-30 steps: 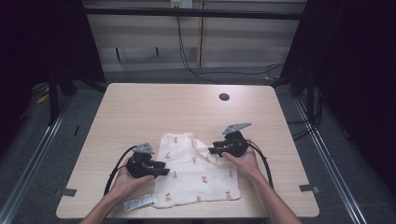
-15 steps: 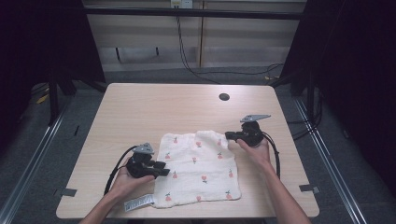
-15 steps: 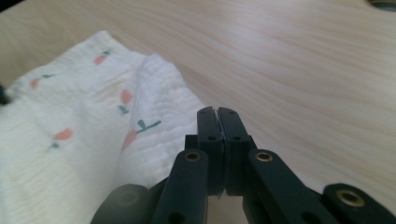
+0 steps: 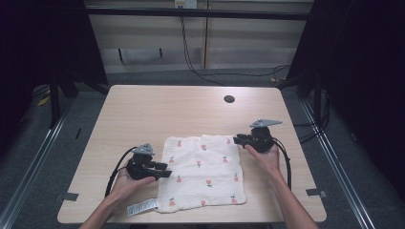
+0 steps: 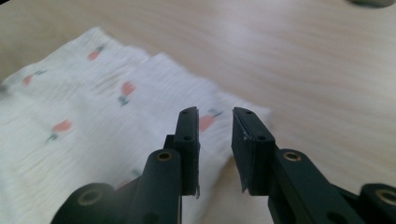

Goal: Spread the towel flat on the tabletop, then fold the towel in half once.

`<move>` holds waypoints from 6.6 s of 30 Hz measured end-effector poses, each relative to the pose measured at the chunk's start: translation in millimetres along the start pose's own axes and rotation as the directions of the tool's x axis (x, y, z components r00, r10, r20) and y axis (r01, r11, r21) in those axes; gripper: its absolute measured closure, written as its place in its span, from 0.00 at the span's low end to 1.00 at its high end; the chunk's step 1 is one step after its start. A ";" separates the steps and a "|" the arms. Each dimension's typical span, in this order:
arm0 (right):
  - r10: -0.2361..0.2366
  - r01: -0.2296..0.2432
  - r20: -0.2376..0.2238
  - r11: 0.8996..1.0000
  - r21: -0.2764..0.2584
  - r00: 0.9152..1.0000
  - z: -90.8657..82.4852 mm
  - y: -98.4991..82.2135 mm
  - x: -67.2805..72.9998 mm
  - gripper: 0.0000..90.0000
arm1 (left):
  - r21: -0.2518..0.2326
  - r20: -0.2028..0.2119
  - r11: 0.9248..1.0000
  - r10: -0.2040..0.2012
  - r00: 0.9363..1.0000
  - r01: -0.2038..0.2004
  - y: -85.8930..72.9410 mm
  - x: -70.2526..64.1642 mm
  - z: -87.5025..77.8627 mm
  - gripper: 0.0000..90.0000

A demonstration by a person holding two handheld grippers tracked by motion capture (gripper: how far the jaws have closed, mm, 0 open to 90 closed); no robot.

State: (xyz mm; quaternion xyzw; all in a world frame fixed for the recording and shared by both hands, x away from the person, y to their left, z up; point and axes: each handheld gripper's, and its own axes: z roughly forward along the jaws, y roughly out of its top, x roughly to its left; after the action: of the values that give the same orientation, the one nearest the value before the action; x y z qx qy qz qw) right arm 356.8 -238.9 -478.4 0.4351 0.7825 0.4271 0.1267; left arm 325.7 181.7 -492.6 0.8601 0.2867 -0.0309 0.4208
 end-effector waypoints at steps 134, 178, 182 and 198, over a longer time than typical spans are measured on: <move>-0.038 0.020 -0.148 0.992 -0.124 0.988 -77.0 27.1 -3.0 0.99 | -0.233 -0.027 0.972 0.007 1.000 -0.013 62.9 20.2 -30.0 0.97; -0.093 0.106 -0.212 0.993 0.055 0.973 -93.2 -71.9 58.9 0.99 | 0.015 0.029 0.995 0.103 0.994 -0.103 -7.7 -36.1 -18.8 0.95; -0.093 0.116 -0.228 0.989 0.088 0.969 -89.0 -81.7 63.1 0.98 | 0.047 0.047 0.994 0.095 0.994 -0.097 -12.1 -34.2 -15.0 0.91; -0.089 0.101 -0.210 0.994 0.046 0.974 -88.0 -71.5 69.5 0.65 | 0.016 0.097 0.997 0.070 0.993 -0.072 -6.7 -25.0 -19.0 0.72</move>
State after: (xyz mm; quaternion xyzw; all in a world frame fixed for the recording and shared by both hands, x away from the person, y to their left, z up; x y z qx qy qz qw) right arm 224.7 -251.5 -468.9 0.3536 0.8230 0.4414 0.0524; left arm 297.7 187.4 -477.7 0.8712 0.2350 -0.0601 0.4267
